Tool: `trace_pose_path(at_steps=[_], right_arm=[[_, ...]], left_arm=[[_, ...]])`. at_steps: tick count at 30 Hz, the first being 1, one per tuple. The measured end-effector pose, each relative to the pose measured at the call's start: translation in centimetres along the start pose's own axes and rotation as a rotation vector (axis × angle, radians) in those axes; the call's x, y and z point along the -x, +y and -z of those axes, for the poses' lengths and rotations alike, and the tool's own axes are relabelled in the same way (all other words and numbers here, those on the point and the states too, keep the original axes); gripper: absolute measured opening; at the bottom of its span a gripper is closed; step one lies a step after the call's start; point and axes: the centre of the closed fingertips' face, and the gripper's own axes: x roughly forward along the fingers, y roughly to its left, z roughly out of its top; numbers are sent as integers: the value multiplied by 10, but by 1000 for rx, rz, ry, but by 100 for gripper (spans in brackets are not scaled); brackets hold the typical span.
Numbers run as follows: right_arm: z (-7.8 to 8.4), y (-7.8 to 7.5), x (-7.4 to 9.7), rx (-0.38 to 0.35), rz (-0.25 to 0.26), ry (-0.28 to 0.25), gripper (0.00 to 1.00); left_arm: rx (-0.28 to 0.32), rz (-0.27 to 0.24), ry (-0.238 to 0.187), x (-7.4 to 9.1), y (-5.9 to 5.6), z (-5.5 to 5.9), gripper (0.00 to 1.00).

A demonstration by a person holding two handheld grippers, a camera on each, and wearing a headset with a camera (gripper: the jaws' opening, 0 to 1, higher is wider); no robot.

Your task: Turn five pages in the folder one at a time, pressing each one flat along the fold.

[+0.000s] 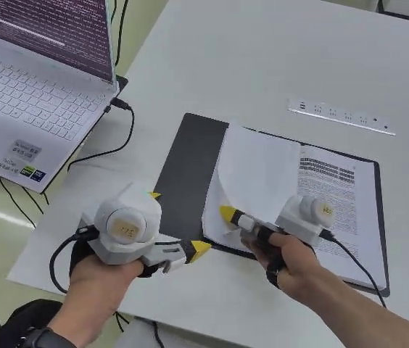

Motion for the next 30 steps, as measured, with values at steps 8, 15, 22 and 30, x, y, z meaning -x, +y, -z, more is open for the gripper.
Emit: trace_pose_path(at_steps=[8,15,22,30], right_arm=[[9,-4,-4,22,37,24,2],[9,3,-5,13,-5,22,14],[13,15,1,-5,-83,26,28],[19,15,34,43,-101,48,34]], left_arm=[[42,1,-12,-1,9,1,72],[39,4,6,-5,8,7,71],[66,16,-3,-11,3,10,66],[76,28,6,-20,4,11,60]])
